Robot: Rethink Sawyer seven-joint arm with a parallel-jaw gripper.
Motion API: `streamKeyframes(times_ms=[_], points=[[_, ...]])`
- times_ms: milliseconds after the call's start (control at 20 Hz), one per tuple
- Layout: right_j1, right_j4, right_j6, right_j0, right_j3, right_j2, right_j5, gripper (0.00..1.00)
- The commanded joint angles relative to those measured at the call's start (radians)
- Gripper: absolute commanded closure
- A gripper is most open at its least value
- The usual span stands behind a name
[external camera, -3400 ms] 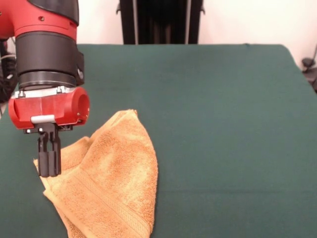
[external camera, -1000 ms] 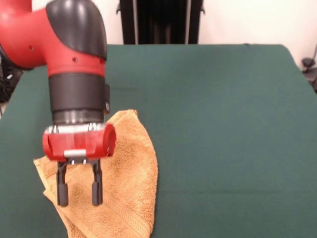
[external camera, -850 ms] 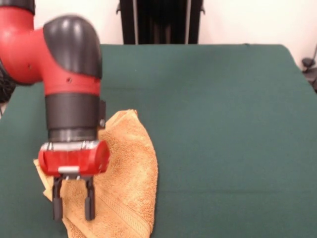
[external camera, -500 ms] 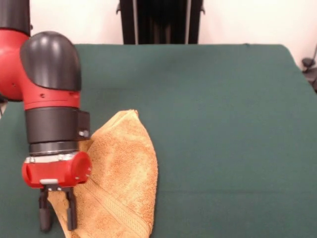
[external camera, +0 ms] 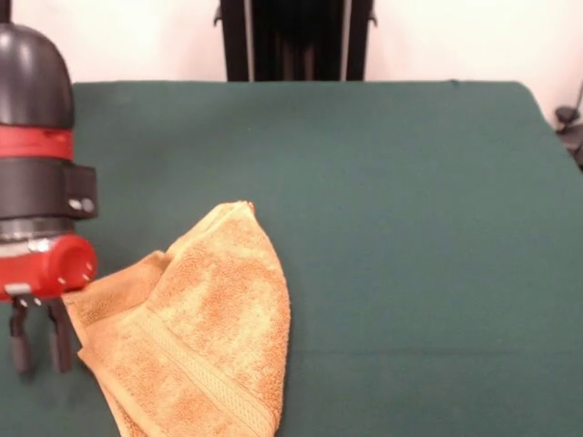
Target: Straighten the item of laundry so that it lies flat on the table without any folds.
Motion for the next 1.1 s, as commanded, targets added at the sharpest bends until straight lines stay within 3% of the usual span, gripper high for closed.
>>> streamKeyframes(times_ms=[50,250,600,750,1100], points=[[-0.091,-0.037,0.057,0.018,0.191,0.037,0.092,0.0],[-0.111,-0.039,0.106,0.044,0.21,0.0,0.028,0.0],[-0.168,0.078,0.137,0.165,0.137,-0.138,0.263,0.0],[-0.197,0.127,0.175,0.21,0.126,-0.176,0.308,0.0],[-0.267,0.153,0.276,0.301,0.237,-0.267,0.168,0.0]])
